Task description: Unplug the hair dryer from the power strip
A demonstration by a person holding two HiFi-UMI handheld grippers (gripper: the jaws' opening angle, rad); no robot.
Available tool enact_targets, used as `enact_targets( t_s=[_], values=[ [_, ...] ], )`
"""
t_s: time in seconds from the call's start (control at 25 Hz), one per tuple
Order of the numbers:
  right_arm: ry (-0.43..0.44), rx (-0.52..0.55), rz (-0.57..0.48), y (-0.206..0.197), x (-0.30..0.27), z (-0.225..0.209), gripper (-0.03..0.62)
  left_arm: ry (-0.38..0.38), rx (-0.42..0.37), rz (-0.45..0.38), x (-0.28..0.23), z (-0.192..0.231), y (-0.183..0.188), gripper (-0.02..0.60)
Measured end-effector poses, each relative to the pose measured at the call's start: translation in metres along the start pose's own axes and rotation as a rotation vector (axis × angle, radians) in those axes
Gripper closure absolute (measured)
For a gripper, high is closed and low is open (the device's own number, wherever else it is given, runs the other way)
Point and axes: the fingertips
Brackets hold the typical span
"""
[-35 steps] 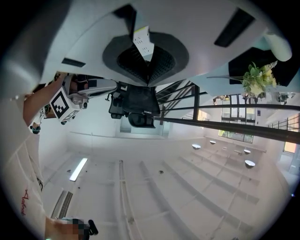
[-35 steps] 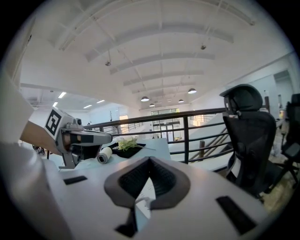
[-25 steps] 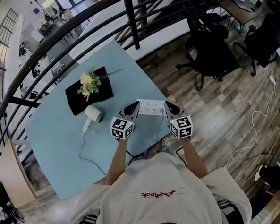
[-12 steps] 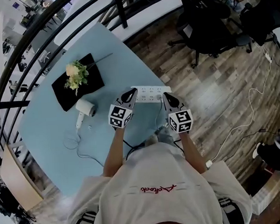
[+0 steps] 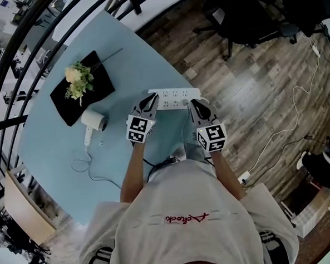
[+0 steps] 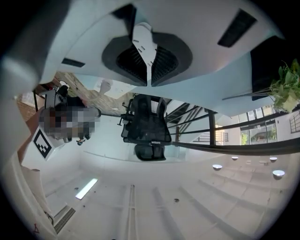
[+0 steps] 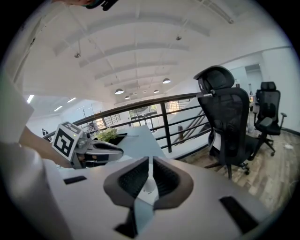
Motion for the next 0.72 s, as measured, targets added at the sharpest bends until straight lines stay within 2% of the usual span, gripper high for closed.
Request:
enact_targets(
  t_s=[0.12, 0.16, 0.24, 0.32, 0.48, 0.56, 0.72],
  values=[
    [0.008, -0.011, 0.005, -0.003, -0.003, 0.002, 0.571, -0.016, -0.023, 0.026, -0.005, -0.003, -0.01, 0.569],
    [0.015, -0.015, 0.012, -0.006, -0.004, 0.004, 0.55, -0.027, -0.022, 0.037, -0.006, -0.005, -0.014, 0.568],
    [0.025, -0.017, 0.03, -0.012, -0.007, 0.006, 0.468, -0.051, -0.019, 0.06, -0.01, -0.011, -0.023, 0.459],
    [0.021, -0.018, 0.038, -0.015, -0.009, 0.006, 0.428, -0.059, -0.031, 0.071, -0.012, -0.016, -0.027, 0.429],
    [0.004, -0.017, 0.04, -0.015, -0.009, 0.003, 0.382, -0.039, -0.077, 0.072, -0.015, -0.017, -0.028, 0.41],
    [0.009, -0.011, 0.045, -0.014, -0.008, 0.003, 0.358, -0.029, -0.077, 0.067, -0.014, -0.017, -0.03, 0.41],
    [0.015, 0.004, 0.058, -0.016, -0.01, 0.007, 0.35, -0.016, -0.072, 0.054, -0.014, -0.017, -0.03, 0.41]
  ],
)
Point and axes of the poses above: the fingertips, and each gripper's own axes: x backward along the fingers, z to its left, y out of its top
